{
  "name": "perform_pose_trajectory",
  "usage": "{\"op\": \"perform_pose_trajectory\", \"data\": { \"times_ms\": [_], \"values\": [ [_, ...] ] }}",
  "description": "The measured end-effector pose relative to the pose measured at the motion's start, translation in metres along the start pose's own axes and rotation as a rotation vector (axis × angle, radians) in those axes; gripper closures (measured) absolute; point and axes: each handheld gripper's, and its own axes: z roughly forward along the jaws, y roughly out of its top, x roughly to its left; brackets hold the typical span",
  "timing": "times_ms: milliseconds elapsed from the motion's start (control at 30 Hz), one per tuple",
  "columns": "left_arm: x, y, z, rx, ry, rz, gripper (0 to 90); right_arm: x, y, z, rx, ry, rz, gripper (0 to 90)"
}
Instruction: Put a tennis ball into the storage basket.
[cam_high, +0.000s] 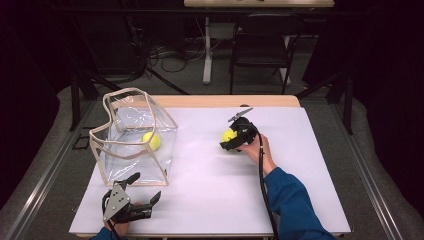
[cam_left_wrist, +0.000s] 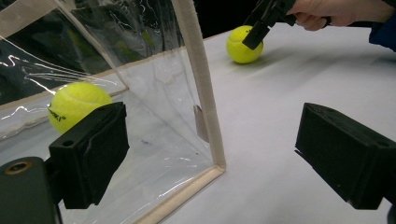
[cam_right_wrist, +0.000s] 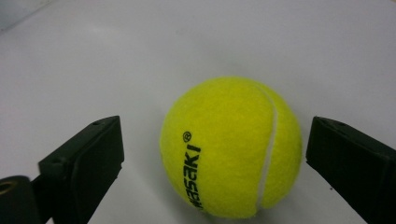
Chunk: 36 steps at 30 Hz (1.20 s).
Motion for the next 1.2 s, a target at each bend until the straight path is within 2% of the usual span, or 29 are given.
{"op": "perform_pose_trajectory", "data": {
  "times_ms": [467, 733, 767, 967, 1000, 1067, 1200],
  "values": [
    [0.0, 0.0, 0.0, 0.001, 0.0, -0.002, 9.4, -0.002, -0.003, 0.007, 0.028, -0.029, 0.036, 24.1],
    [0.0, 0.0, 0.0, 0.0, -0.001, -0.001, 9.4, -0.003, -0.003, 0.006, 0.04, -0.029, 0.036, 25.3],
    [0.0, 0.0, 0.0, -0.002, -0.002, 0.0, 9.4, -0.003, -0.003, 0.007, 0.02, -0.027, 0.036, 25.4],
    [0.0, 0.0, 0.0, -0.001, 0.001, -0.005, 9.4, -0.003, -0.002, 0.002, 0.015, -0.024, 0.022, 25.5],
    [0.0, 0.0, 0.0, -0.001, 0.001, -0.006, 9.4, -0.002, -0.002, 0.002, -0.008, -0.023, 0.023, 25.5],
    [0.0, 0.0, 0.0, -0.003, 0.0, -0.005, 9.4, -0.001, -0.001, -0.001, 0.001, -0.024, 0.021, 25.6],
    [0.0, 0.0, 0.0, -0.003, -0.001, -0.001, 9.4, 0.002, 0.001, -0.006, -0.016, -0.026, 0.002, 25.6]
  ]
}}
